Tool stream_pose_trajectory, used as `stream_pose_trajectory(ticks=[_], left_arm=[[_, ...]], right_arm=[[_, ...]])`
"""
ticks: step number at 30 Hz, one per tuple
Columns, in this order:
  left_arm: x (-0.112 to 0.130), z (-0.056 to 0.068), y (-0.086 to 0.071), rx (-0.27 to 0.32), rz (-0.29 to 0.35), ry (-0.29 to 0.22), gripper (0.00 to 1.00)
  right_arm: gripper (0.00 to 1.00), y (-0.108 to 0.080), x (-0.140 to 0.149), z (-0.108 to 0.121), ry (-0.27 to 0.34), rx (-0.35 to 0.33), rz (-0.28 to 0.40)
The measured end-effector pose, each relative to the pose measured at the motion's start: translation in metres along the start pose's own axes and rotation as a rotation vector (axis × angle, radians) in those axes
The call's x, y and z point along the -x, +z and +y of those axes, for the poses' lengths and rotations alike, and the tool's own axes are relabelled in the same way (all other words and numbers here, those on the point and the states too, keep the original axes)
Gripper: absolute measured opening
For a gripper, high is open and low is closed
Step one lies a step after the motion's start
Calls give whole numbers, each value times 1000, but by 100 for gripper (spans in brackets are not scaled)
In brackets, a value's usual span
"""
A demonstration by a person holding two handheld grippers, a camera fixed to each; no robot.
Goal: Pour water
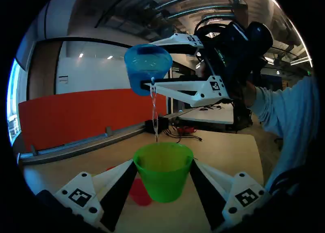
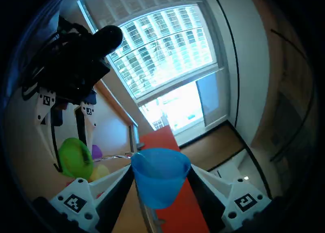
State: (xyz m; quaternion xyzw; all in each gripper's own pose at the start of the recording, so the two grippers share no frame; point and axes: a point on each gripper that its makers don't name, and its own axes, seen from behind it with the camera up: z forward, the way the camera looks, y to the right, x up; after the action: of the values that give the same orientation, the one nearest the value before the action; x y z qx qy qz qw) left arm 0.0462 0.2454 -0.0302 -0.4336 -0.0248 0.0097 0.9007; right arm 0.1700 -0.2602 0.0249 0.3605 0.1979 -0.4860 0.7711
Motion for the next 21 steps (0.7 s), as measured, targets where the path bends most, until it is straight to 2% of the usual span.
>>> stream_pose_trajectory(ticks=[21], left_arm=[[-1,-1,0,-3,0,7,87]], right_arm=[[90,7,1,5,-93,8,-7]])
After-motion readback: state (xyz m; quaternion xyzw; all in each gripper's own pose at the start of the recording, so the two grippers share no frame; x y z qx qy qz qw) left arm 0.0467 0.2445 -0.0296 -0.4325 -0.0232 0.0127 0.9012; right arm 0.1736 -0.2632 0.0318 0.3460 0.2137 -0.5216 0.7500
